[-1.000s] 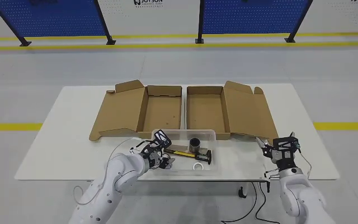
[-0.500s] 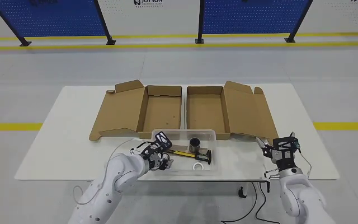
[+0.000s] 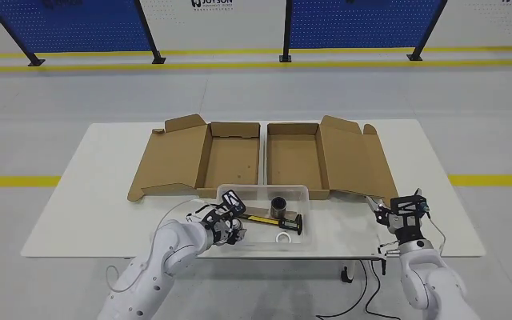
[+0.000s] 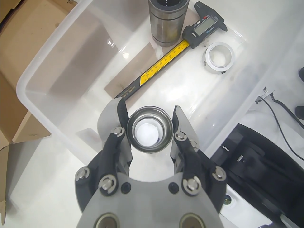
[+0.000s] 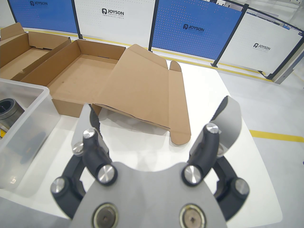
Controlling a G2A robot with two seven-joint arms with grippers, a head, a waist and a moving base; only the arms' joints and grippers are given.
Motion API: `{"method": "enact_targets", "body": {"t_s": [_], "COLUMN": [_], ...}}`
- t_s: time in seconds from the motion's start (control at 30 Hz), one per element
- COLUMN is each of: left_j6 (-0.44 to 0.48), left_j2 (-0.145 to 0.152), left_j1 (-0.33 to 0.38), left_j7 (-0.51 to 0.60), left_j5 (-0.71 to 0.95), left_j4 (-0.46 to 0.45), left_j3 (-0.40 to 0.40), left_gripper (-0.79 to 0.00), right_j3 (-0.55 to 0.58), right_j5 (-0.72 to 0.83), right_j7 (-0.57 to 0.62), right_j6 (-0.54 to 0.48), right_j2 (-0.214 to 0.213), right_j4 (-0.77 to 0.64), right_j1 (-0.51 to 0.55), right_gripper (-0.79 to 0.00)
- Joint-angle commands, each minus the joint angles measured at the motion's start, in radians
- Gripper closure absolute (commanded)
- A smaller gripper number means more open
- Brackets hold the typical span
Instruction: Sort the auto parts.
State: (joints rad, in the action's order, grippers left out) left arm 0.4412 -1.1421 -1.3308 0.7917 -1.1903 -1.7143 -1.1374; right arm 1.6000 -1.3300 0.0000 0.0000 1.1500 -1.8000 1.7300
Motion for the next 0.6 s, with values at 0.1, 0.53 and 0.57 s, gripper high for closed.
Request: {"method": "enact_targets", "body": {"t_s": [0.1,0.53,0.57], "left_j6": [0.011,0.004,0.006], "left_j2": [0.003,0.01,0.01], "left_j1": [0.001,-0.013,-0.015], "left_j7": [-0.019,-0.07,-0.071], "left_j5": [-0.024,0.001,0.015], "left_j4": [0.005,-0.026,-0.031], "left_j3": [0.004,-0.024,-0.028], "left_gripper": [-0.034,0.0,0.0], "right_j3": [0.0,0.0,0.0], "right_j5": [0.0,0.0,0.0], "right_j7": [0.0,0.0,0.0], "right_j6": [0.0,0.0,0.0], "right_j2": [0.0,0.0,0.0], "right_j4": [0.0,0.0,0.0], "right_j1": [0.0,0.0,0.0], "right_gripper": [-0.785,-0.785,-0.785]}}
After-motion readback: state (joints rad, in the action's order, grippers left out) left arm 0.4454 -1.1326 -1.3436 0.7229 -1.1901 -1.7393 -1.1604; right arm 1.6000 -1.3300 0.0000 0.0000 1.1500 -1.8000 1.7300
